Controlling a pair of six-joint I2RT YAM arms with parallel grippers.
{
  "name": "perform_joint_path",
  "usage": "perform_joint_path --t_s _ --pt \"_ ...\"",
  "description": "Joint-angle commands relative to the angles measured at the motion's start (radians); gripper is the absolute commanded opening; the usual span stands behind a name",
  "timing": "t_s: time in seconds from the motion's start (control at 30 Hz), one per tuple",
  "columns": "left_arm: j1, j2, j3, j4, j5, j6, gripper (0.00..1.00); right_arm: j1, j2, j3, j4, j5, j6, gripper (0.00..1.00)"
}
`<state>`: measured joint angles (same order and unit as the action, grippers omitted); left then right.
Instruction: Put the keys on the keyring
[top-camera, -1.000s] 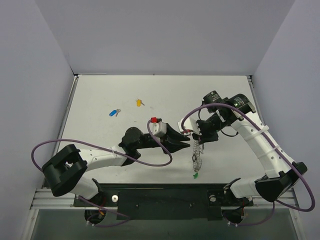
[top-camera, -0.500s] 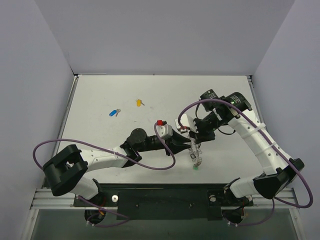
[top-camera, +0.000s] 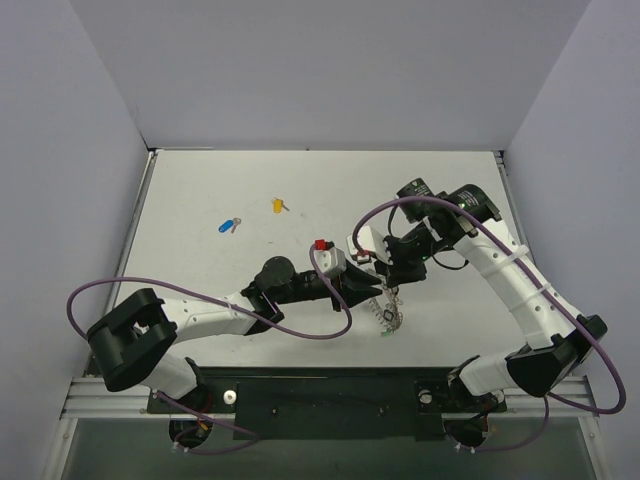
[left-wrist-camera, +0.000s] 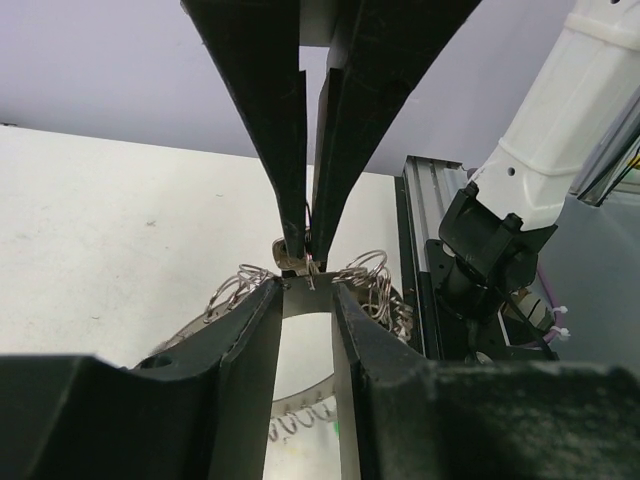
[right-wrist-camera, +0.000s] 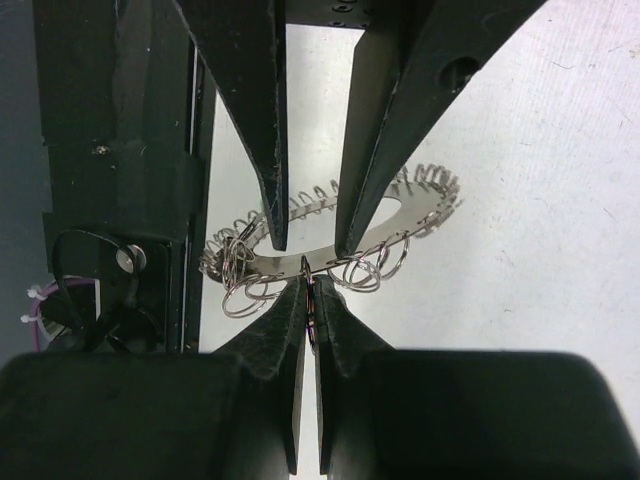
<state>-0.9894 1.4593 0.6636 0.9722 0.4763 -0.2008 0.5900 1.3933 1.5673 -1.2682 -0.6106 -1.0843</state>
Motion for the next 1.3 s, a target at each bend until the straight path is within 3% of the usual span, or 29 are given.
perform_joint_path --t_s 0.0,0.3,0.57,0.77,0.87,1.0,1.03,1.13,1.27 --pt "-0.006 0.007 0.037 0.054 0.013 -0.017 0.36 0.004 0.009 0.028 0.000 -0.028 0.034 0.00" --pt "-0.006 0.013 0.048 0.043 0.015 -0.028 0.27 0.016 0.018 0.034 0.015 -0.040 0.063 0.00" --pt "-0.006 0.009 0.053 0.022 0.004 -0.023 0.27 0.024 0.023 0.034 0.023 -0.047 0.076 0.00" --pt "-0.006 0.010 0.073 -0.021 0.005 -0.020 0.13 0.025 0.024 0.040 0.030 -0.054 0.090 0.00" --pt "-0.005 0.012 0.079 -0.039 0.007 -0.017 0.00 0.025 0.019 0.033 0.027 -0.061 0.096 0.00" --pt "-0.003 -0.004 0.068 -0.041 0.008 0.001 0.00 0.001 0.010 0.031 0.030 -0.100 0.121 0.00" --pt "-0.003 -0.005 0.056 -0.030 0.008 0.008 0.00 -0.008 0.009 0.033 0.033 -0.135 0.133 0.10" --pt "-0.005 -0.023 0.037 -0.013 0.001 0.034 0.00 -0.073 -0.005 0.042 0.032 -0.205 0.170 0.25" --pt "-0.003 -0.051 0.007 0.017 -0.005 0.069 0.00 -0.134 -0.033 0.053 -0.028 -0.304 0.103 0.30"
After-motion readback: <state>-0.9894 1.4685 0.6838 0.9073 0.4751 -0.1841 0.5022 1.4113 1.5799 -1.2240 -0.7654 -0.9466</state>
